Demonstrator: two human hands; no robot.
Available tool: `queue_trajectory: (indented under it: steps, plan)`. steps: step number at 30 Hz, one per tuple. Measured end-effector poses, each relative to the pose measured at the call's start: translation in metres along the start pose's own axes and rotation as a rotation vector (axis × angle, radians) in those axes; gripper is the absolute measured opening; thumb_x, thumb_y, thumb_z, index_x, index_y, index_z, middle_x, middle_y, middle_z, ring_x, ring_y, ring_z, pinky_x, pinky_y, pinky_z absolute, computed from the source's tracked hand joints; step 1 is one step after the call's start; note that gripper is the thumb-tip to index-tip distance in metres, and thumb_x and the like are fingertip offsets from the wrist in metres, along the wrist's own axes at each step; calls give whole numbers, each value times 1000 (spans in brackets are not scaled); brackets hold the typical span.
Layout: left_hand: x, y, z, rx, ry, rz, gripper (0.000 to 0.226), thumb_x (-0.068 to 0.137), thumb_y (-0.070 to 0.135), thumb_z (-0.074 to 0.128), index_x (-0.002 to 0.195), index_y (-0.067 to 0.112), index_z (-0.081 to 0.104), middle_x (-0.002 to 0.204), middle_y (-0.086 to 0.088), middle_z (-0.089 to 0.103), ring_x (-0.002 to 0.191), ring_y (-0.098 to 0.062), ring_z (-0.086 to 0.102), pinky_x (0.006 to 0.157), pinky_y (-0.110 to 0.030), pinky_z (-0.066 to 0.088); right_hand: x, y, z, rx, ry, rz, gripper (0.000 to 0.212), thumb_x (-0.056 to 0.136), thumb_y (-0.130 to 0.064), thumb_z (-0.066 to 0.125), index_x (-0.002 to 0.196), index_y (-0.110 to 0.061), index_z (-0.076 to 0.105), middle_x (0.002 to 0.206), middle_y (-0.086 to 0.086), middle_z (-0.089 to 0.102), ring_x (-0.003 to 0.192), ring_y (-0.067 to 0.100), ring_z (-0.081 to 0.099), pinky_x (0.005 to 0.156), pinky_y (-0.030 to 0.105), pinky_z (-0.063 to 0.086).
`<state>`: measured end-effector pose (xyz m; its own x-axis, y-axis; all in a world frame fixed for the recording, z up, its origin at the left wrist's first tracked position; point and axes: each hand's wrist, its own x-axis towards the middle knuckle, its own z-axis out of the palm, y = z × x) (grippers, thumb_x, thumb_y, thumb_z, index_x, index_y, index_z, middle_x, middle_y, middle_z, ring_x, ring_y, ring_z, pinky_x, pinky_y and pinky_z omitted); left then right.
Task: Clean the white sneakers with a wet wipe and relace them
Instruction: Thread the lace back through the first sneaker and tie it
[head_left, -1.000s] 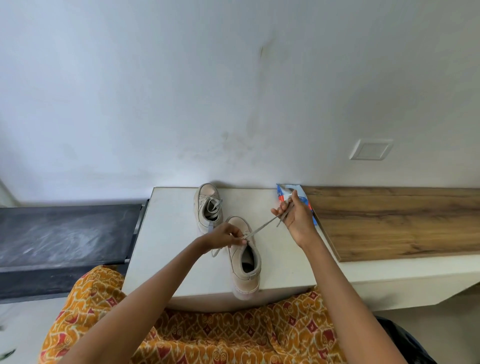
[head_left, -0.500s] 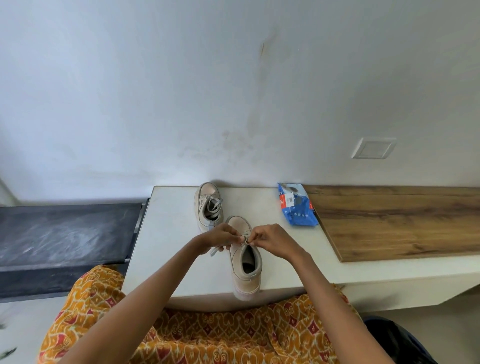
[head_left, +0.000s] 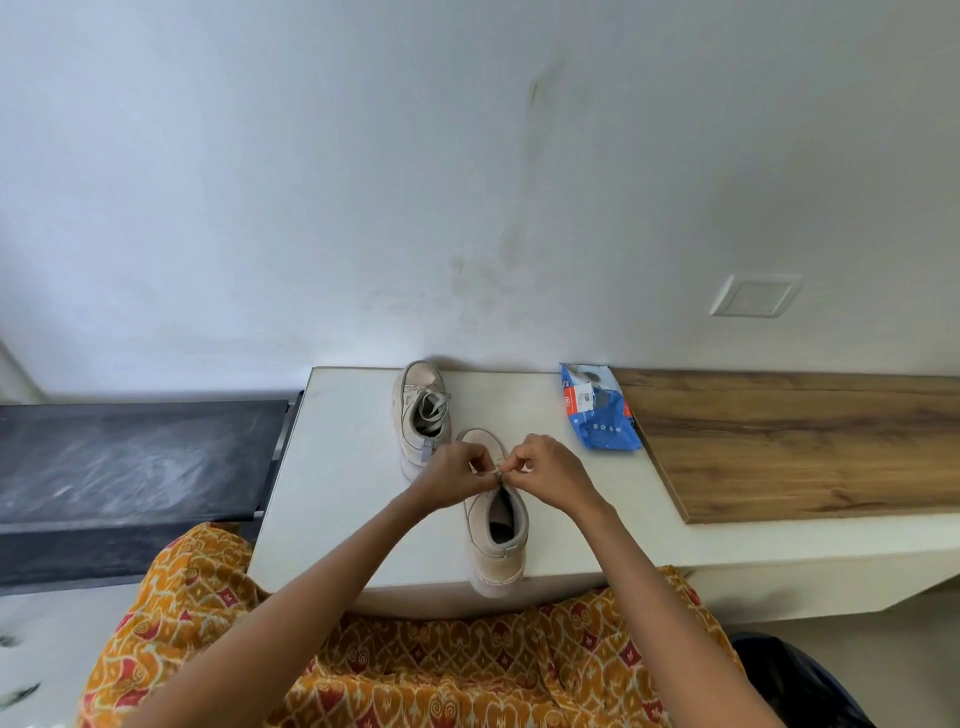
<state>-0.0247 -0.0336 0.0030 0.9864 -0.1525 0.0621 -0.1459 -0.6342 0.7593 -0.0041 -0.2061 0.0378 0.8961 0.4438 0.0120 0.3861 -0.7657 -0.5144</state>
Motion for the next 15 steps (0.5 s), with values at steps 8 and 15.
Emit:
queue_trajectory:
  steps: [8,15]
  plan:
    - [4,-7,1,59,-6,50,12,78,25,71,74,18,62,67,13,57,59,1,51,55,-13,36,-7,1,12,237,28,165,5,80,-18,65,83,-16,68,78,-9,66,71,1,58,58,7,40]
    - [-4,-6,13,46,108,144,7,73,18,55,78,14,55,59,9,48,54,-9,42,53,-28,34,-10,3,17,461,-59,207,11,89,-26,60,87,-20,69,85,-3,70,79,8,66,72,23,55]
